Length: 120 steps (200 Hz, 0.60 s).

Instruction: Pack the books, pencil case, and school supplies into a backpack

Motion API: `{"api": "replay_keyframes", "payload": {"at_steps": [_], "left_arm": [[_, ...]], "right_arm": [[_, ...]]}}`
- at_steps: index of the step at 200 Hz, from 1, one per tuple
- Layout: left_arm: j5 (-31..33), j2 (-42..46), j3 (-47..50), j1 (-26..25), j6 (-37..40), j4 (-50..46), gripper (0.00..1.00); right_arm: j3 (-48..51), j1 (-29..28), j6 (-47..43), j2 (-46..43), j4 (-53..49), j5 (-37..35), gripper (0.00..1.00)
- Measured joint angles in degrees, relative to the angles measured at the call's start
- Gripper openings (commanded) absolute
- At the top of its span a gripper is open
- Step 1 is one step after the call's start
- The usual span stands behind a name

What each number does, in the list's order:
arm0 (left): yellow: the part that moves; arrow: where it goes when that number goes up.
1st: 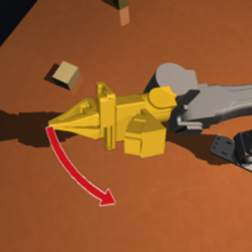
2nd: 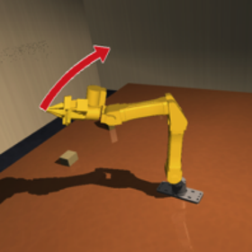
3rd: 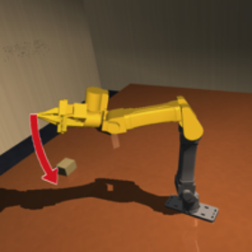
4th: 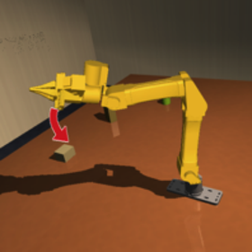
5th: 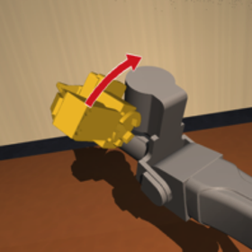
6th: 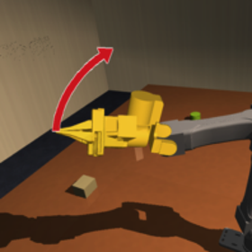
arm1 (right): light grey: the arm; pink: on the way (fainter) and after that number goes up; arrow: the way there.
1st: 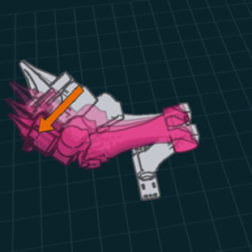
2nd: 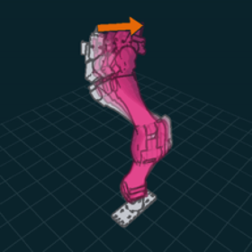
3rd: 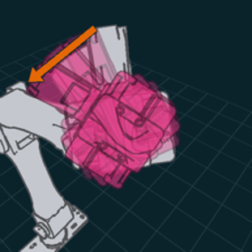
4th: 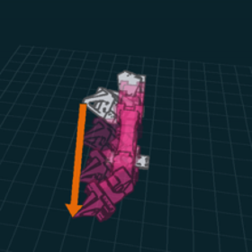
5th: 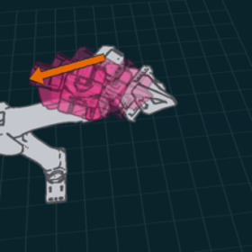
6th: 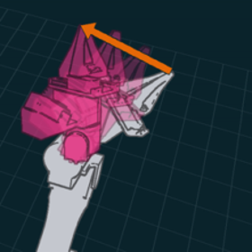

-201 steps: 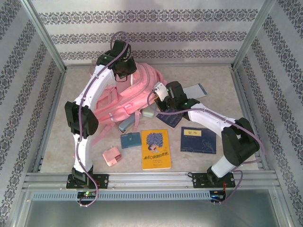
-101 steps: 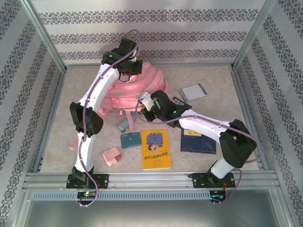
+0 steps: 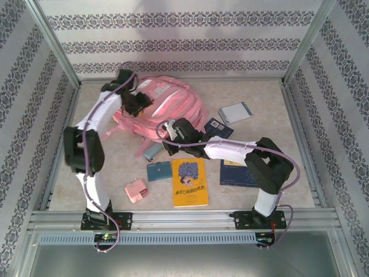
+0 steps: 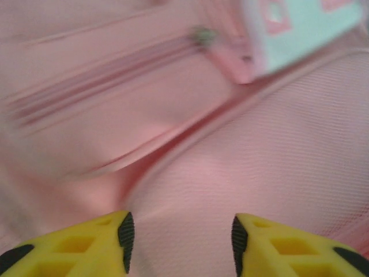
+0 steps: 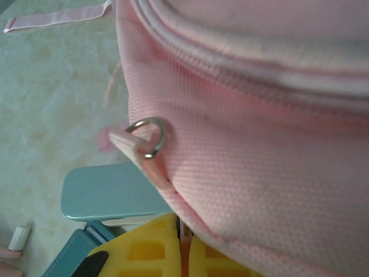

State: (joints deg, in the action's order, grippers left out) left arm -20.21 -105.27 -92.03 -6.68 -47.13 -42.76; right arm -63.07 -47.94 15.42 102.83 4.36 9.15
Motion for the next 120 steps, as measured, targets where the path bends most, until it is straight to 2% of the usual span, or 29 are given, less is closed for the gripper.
{"api": "replay_keyframes", "payload": {"at_steps": [15,52,92,120], "left_arm": [[-0.6,7.7,8.0,1.9,-4.2,2.6,0.58],[-3.4,23.8,26.5,2.3,-14.1,13.0,0.59],[-5.9,28.6,46.8,2.3,-24.5,25.8,0.57],[-6.4,29.6,53.4,2.3,-28.4,32.5,0.56]], "right_arm": [[-0.1,-1.0,1.3,0.7,1.1,0.3,0.0],[-0.1,-1.8,4.8,0.8,3.3,0.4,0.0],[-0.1,-1.8,7.9,1.2,5.4,0.8,0.0],[-0.1,-2.2,8.9,2.0,6.5,0.9,0.0]]}}
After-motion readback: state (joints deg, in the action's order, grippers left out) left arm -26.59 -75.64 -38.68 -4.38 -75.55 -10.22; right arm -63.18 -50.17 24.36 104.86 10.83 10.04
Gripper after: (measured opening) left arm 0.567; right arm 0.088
